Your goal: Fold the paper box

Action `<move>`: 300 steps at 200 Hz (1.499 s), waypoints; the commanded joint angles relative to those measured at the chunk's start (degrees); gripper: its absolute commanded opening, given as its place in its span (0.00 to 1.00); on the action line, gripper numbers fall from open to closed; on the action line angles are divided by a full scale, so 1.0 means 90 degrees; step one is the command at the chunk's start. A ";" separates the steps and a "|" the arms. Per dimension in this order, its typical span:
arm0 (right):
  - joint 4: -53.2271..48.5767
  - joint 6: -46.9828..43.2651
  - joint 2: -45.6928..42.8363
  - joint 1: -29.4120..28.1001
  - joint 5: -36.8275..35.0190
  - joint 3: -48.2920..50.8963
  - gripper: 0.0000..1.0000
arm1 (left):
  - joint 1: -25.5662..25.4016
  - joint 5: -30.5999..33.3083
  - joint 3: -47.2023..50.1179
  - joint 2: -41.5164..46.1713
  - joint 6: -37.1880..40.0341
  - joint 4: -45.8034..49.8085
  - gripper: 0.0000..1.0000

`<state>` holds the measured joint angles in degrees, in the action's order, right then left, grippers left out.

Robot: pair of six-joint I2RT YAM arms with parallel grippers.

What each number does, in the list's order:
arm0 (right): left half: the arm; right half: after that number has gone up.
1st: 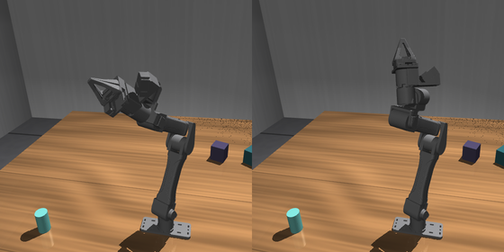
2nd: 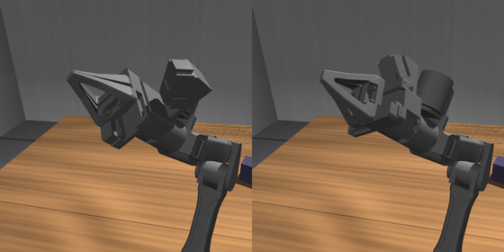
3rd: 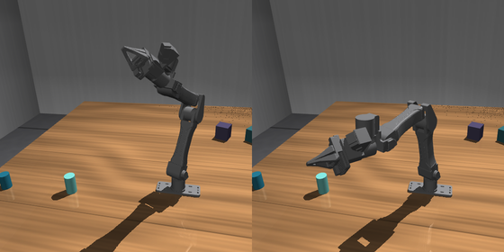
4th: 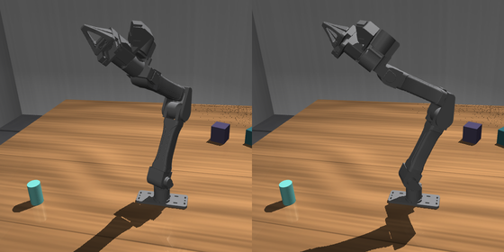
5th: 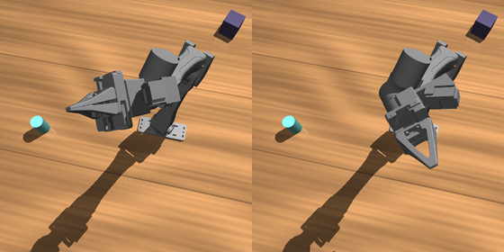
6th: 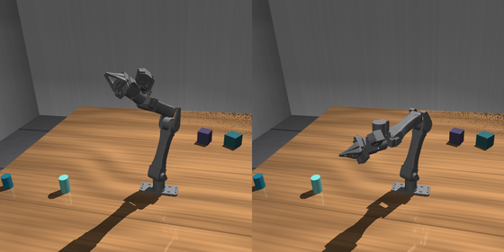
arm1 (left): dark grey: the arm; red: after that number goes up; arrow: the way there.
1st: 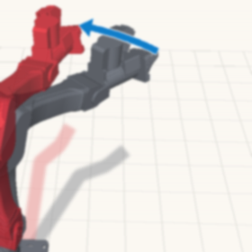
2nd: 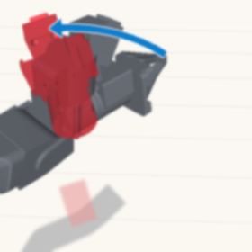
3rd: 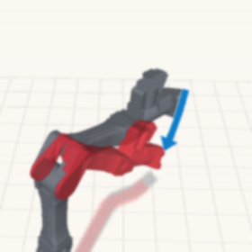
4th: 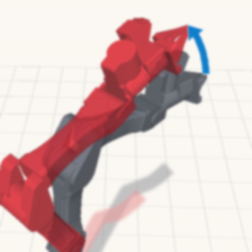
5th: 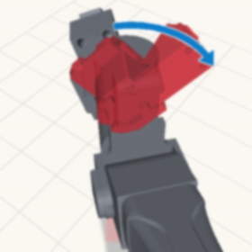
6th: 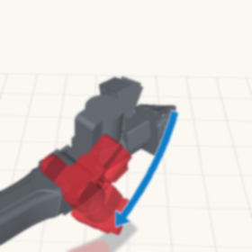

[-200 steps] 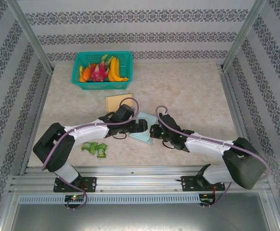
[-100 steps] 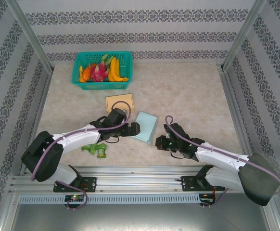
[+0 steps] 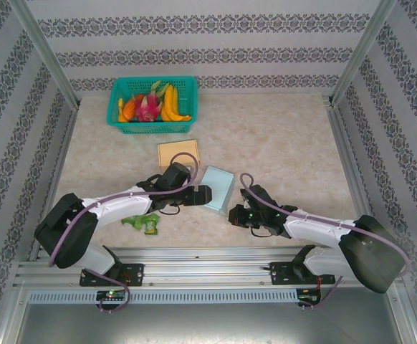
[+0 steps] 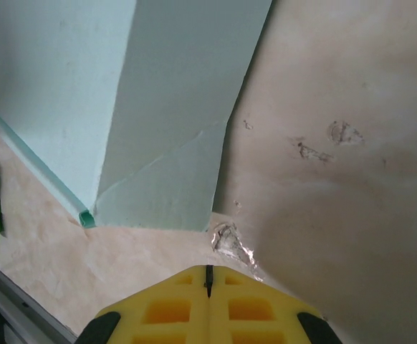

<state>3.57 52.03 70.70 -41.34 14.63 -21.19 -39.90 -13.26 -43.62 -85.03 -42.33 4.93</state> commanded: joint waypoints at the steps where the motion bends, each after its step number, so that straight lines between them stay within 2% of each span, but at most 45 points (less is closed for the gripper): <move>1: 0.0330 0.0121 0.0219 0.0068 -0.0077 -0.0028 0.00 | -0.0115 -0.0061 -0.0048 -0.0131 -0.0004 -0.0196 0.98; 110: 0.0960 0.0251 0.1099 0.0076 -0.0024 -0.0114 0.00 | -0.0458 -0.0260 -0.0160 -0.0508 -0.0172 -0.0541 0.97; 152: 0.1071 0.0230 0.1223 0.0077 -0.0086 -0.0160 0.00 | -0.0834 -0.0390 -0.0383 -0.0666 -0.0231 -0.0647 0.97; 221: 0.1308 0.0266 0.1062 0.0060 -0.0181 -0.0151 0.00 | -0.1485 -0.0505 -0.0706 -0.0865 -0.0317 -0.0767 0.97; 300: 0.1491 0.0350 0.0846 -0.0104 -0.0455 -0.0167 0.00 | -0.1874 -0.0751 -0.1032 -0.0964 -0.0434 -0.0863 0.97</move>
<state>10.31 55.40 78.13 -41.25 14.35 -21.89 -50.96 -7.14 -48.80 -93.19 -44.51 4.93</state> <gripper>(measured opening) 0.039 0.970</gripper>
